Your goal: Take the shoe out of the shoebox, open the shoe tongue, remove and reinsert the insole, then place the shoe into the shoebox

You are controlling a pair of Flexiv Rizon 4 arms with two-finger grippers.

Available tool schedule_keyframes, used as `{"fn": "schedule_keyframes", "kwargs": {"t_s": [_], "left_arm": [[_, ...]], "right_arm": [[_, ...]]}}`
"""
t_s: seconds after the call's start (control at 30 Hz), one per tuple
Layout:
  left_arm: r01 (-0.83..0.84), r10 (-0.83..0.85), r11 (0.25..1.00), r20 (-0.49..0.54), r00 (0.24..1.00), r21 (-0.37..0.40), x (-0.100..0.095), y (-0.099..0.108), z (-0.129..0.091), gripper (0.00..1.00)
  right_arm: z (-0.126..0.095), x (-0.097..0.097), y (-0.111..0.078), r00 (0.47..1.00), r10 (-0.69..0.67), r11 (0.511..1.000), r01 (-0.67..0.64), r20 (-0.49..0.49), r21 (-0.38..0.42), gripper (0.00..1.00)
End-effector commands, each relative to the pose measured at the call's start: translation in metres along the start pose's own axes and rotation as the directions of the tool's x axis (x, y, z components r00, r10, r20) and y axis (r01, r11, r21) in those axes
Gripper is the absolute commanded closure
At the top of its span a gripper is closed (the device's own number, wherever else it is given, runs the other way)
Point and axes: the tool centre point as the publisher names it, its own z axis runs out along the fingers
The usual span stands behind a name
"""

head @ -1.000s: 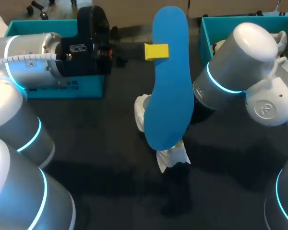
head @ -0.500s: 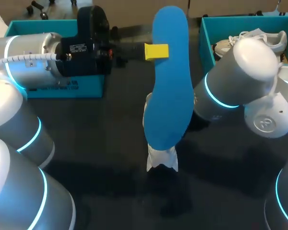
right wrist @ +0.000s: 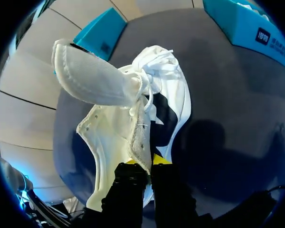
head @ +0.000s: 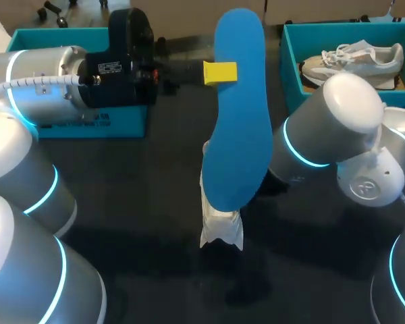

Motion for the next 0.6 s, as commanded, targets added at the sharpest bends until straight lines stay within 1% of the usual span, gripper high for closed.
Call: {"fn": "schedule_keyframes", "kwargs": {"t_s": [0.03, 0.1, 0.13, 0.23, 0.37, 0.5, 0.6], "left_arm": [[0.0, 0.0, 1.0, 0.0, 1.0, 0.002, 0.0, 0.001, 0.001, 1.0], [0.0, 0.0, 1.0, 0.0, 1.0, 0.002, 0.0, 0.001, 0.001, 1.0], [0.0, 0.0, 1.0, 0.0, 1.0, 0.002, 0.0, 0.001, 0.001, 1.0], [0.0, 0.0, 1.0, 0.0, 1.0, 0.002, 0.0, 0.001, 0.001, 1.0], [0.0, 0.0, 1.0, 0.0, 1.0, 0.002, 0.0, 0.001, 0.001, 1.0], [0.0, 0.0, 1.0, 0.0, 1.0, 0.002, 0.0, 0.001, 0.001, 1.0], [0.0, 0.0, 1.0, 0.0, 1.0, 0.002, 0.0, 0.001, 0.001, 1.0]], "right_arm": [[0.006, -0.002, -0.001, 1.0, 0.001, 1.0, -0.001, -0.016, -0.002, 1.0], [0.003, 0.0, -0.001, 1.0, 0.0, 1.0, 0.0, -0.028, -0.003, 0.42], [0.001, 0.001, -0.001, 0.999, 0.007, 1.0, -0.007, -0.044, -0.011, 0.0], [-0.006, 0.004, -0.002, 0.998, 0.006, 1.0, -0.007, -0.063, -0.015, 0.0], [-0.022, 0.008, -0.002, 0.995, 0.001, 1.0, -0.003, -0.1, -0.02, 0.0], [-0.038, 0.015, 0.004, 0.987, -0.049, 0.999, 0.045, -0.151, -0.025, 0.0], [-0.038, 0.015, 0.004, 0.987, -0.049, 0.999, 0.045, -0.151, -0.025, 0.0]]}}
